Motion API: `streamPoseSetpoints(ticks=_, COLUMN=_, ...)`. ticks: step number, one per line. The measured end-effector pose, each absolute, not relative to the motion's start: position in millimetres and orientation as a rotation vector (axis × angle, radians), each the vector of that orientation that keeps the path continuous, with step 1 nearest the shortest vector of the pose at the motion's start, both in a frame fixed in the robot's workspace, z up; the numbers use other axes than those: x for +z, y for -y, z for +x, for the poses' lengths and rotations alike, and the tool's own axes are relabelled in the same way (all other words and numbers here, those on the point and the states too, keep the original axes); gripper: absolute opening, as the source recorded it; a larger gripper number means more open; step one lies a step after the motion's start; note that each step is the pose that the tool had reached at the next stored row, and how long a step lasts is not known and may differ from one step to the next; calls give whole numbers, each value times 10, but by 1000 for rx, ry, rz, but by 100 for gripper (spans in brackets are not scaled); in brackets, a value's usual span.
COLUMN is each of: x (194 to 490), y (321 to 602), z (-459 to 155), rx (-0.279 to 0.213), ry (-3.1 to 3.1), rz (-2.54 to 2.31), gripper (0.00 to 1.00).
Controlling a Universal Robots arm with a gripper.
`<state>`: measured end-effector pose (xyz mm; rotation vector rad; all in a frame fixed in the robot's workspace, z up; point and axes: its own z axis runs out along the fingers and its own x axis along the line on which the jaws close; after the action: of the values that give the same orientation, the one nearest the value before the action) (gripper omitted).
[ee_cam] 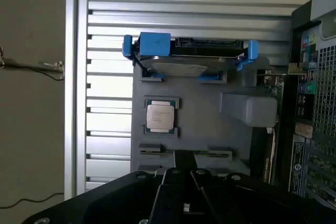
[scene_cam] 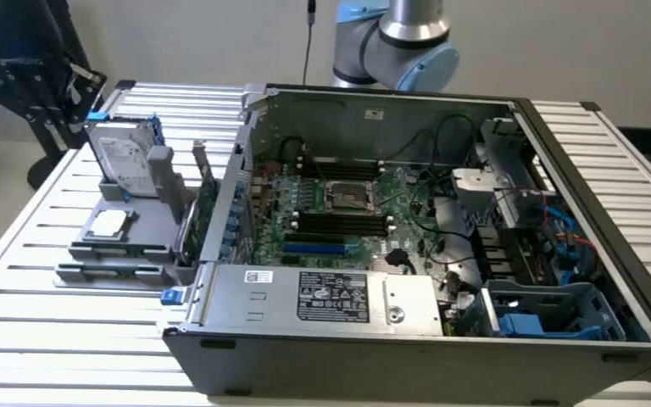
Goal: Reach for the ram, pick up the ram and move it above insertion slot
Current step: 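Reach for the ram, then pick up the ram and move it above insertion slot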
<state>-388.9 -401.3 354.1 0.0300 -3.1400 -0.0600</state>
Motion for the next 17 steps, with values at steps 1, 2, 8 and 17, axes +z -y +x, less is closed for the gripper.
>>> streamPoseSetpoints(ticks=1, x=3541, y=4013, z=-3889, rx=-60, ry=3140, rz=30, gripper=11)
streamPoseSetpoints(ticks=2, x=3541, y=4013, z=-3889, rx=-60, ry=3140, rz=30, gripper=11)
streamPoseSetpoints(ticks=8, x=3541, y=4013, z=-3890, rx=-60, ry=3140, rz=30, gripper=11)
streamPoseSetpoints(ticks=17, x=3528, y=4160, z=-3835, rx=-60, ry=3139, rz=30, gripper=11)
